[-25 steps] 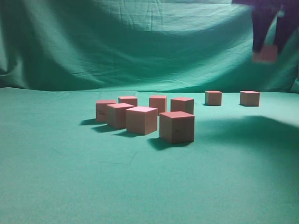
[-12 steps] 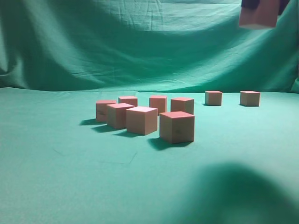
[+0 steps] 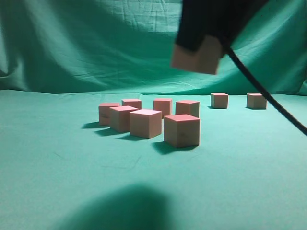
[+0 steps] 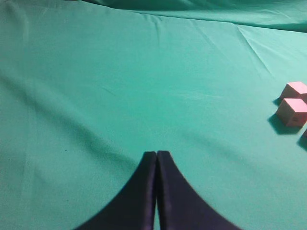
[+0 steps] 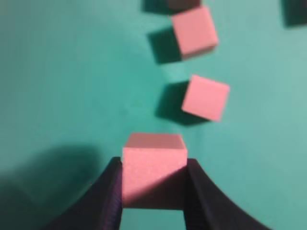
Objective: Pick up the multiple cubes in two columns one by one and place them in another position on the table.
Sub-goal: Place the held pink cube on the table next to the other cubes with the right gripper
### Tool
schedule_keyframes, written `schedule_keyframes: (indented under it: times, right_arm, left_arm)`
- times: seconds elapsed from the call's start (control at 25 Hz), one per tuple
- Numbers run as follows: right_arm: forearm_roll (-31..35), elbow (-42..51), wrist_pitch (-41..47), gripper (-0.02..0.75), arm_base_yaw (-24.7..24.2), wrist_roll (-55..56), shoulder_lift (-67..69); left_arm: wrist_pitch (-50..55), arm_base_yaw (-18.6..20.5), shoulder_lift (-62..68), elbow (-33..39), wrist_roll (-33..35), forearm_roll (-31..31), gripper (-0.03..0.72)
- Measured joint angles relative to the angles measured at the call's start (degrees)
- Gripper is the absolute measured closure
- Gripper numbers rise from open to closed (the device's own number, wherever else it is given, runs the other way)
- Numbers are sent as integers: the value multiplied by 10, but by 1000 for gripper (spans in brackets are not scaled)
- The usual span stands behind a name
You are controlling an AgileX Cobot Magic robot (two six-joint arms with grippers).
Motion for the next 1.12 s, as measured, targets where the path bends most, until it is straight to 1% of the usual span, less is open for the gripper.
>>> schedule_keyframes:
  times: [0.08, 0.2, 0.72, 1.12]
  right_arm:
    - [1, 0, -25, 480, 14, -13, 13]
    - [2, 0, -41, 480, 18, -21, 39]
    - [-15, 0, -63, 480, 19, -26, 113]
    - [-28, 0, -65, 480, 19, -31, 120]
  left_arm:
    - [0, 0, 0, 0, 0, 0, 688]
    - [0, 0, 0, 0, 0, 0, 688]
    - [0, 0, 0, 0, 0, 0, 688]
    - [0, 0, 0, 0, 0, 0, 688]
